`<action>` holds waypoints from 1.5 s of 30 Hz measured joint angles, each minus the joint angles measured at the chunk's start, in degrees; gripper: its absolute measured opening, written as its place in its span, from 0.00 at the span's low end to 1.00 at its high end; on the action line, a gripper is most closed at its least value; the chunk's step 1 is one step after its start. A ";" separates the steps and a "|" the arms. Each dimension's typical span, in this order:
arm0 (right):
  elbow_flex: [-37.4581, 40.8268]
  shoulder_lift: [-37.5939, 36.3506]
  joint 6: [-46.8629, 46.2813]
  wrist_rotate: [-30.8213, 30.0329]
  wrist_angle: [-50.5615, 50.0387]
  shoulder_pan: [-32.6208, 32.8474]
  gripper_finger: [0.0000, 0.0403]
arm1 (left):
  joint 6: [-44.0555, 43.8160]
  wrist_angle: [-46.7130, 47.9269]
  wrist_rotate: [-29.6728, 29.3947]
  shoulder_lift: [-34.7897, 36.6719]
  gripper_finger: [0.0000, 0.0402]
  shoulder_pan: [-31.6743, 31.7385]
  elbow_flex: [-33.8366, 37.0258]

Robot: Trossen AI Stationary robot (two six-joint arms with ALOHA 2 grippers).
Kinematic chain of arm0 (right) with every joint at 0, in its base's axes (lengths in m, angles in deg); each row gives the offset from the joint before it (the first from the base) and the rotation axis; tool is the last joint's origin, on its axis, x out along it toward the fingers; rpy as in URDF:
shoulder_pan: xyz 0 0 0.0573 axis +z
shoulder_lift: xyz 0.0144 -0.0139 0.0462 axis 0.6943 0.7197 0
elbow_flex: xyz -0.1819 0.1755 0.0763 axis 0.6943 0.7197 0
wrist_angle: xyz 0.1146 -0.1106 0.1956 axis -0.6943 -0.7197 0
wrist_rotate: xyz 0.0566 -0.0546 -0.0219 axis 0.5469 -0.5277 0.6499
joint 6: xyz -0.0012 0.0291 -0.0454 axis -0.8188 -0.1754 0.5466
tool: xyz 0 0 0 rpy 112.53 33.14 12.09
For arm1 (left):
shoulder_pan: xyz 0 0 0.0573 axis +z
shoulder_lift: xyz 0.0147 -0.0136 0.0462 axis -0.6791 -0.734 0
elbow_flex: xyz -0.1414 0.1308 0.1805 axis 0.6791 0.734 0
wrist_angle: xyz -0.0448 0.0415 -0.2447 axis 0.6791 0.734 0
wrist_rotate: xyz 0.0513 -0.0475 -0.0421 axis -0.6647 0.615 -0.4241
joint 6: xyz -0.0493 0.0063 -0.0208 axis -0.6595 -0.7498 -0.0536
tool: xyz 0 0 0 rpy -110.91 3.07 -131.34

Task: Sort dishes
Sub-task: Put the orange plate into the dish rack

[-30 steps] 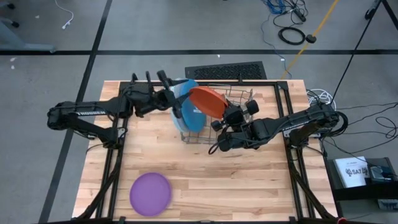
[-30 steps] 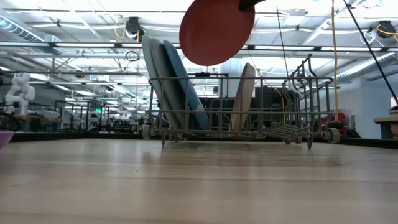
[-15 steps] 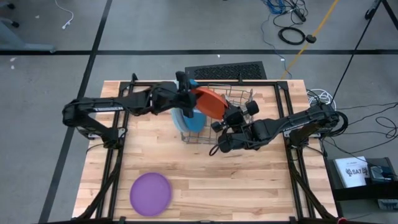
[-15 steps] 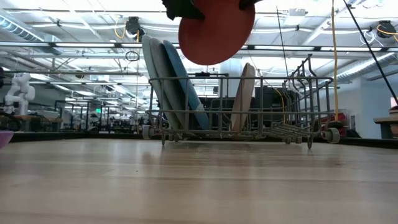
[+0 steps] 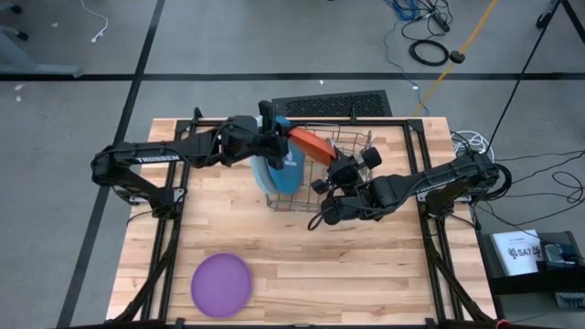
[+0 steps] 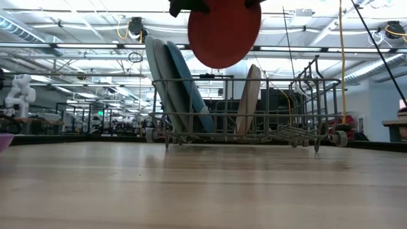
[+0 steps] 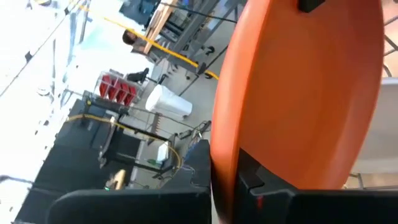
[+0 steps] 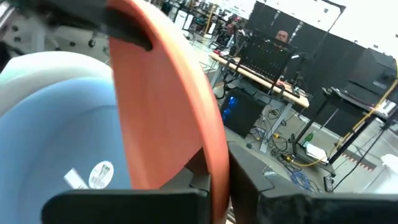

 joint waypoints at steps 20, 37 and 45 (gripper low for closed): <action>0.00 0.00 20.99 6.40 0.13 8.29 0.31 | 9.24 3.86 17.04 0.00 0.02 8.40 0.04; -0.07 -1.75 24.58 1.84 2.33 9.76 0.20 | 6.69 16.74 51.74 -1.36 0.02 14.06 -9.64; -0.07 -1.75 23.99 6.74 2.64 6.75 0.01 | 3.19 18.08 55.55 -7.27 0.02 15.73 -13.59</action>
